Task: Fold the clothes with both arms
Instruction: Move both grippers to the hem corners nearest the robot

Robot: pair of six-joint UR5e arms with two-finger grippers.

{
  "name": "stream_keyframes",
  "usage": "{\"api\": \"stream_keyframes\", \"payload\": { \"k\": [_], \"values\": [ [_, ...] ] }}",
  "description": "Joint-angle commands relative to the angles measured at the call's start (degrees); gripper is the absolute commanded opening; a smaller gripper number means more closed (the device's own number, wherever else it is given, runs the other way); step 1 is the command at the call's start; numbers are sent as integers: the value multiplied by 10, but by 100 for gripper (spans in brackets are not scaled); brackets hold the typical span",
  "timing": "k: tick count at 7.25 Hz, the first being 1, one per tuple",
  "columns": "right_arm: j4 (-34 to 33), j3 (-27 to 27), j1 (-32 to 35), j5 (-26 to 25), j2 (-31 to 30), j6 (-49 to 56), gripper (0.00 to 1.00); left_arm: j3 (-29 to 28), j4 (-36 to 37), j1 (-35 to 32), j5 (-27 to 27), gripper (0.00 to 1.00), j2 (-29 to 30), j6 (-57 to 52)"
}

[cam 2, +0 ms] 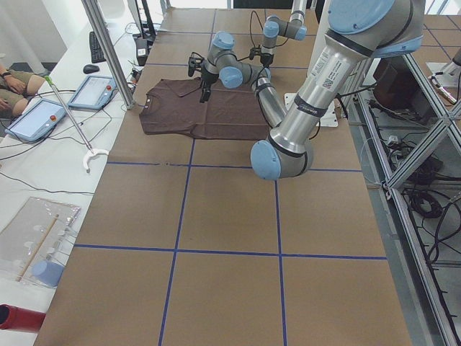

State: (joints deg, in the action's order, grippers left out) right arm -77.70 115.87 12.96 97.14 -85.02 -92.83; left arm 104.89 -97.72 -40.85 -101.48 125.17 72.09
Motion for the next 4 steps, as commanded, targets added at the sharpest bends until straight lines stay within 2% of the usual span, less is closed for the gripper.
{"api": "stream_keyframes", "payload": {
  "k": [1, 2, 3, 4],
  "values": [
    [0, -2, 0, 3, 0, 3, 55, 1, 1, 0, 1, 100, 0, 0],
    [0, -2, 0, 7, 1, 5, 19, 1, 1, 1, 1, 100, -4, 0],
    [0, -1, 0, 7, 2, 8, 0, 2, 0, 1, 1, 100, -8, 0],
    [0, 1, 0, 13, 2, 8, 0, 2, 1, 0, 1, 100, -9, 0]
  ]
}}
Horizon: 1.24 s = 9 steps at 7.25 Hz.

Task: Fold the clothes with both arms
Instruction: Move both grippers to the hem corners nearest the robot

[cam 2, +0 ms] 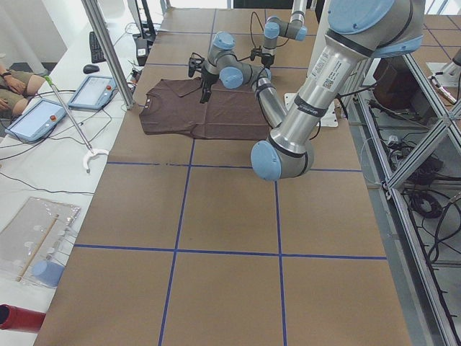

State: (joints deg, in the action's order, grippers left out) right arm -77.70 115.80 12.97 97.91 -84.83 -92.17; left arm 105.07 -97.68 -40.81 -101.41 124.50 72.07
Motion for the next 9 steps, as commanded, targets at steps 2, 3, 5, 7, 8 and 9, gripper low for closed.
{"api": "stream_keyframes", "payload": {
  "k": [2, 3, 5, 7, 8, 9],
  "values": [
    [0, 8, 3, 14, 0, 1, 0, 0, -1, -1, 1, 100, -3, 0],
    [0, 15, 5, 15, 0, 1, 0, -1, 0, -1, 1, 100, -3, -1],
    [0, 19, 6, 14, 0, 1, 0, -1, -1, -1, 1, 100, -10, -2],
    [0, 20, 7, 12, 2, -2, 0, -1, -1, 0, 1, 100, -10, -2],
    [0, 31, 11, 13, 2, -2, 0, 0, -2, 1, 2, 100, -17, -1],
    [0, 43, 14, 12, 4, -2, 0, 8, -2, 16, -2, 100, -34, 9]
  ]
}}
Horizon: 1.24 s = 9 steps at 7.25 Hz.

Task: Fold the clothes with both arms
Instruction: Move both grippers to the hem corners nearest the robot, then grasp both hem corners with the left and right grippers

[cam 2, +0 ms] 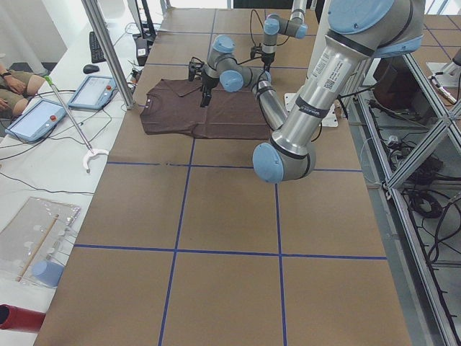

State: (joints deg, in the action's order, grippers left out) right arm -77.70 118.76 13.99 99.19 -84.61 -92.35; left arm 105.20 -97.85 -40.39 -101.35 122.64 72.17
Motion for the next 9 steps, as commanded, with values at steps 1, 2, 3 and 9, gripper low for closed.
{"api": "stream_keyframes", "payload": {
  "k": [1, 2, 3, 9],
  "values": [
    [0, 21, 6, -6, 3, -3, 0, 43, -1, 55, -3, 100, -69, 50],
    [0, 26, 9, -7, 5, -4, 0, 99, -6, 114, 1, 100, -127, 110],
    [0, 27, 13, -8, 4, -4, 0, 142, -5, 165, 6, 100, -169, 192],
    [0, 26, 28, -8, 7, 2, 0, 95, 1, 305, 107, 98, -190, 392]
  ]
}}
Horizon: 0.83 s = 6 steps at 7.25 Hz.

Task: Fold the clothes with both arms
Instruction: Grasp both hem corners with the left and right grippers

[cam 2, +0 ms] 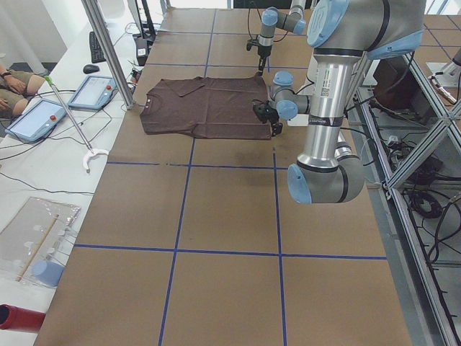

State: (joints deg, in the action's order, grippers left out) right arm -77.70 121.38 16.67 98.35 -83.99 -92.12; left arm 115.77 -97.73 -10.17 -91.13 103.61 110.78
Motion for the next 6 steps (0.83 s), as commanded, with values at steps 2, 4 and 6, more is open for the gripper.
{"api": "stream_keyframes", "payload": {
  "k": [2, 4, 6],
  "values": [
    [0, 0, 4, 1, 1, 0, 0, -10, 1, 3, 5, 91, -1, 6],
    [0, 0, 8, 2, 1, 1, 0, -11, 1, 3, 5, 79, -2, 6],
    [0, 2, 9, 2, 1, 1, 0, -13, 2, 3, 5, 76, -1, 6]
  ]
}}
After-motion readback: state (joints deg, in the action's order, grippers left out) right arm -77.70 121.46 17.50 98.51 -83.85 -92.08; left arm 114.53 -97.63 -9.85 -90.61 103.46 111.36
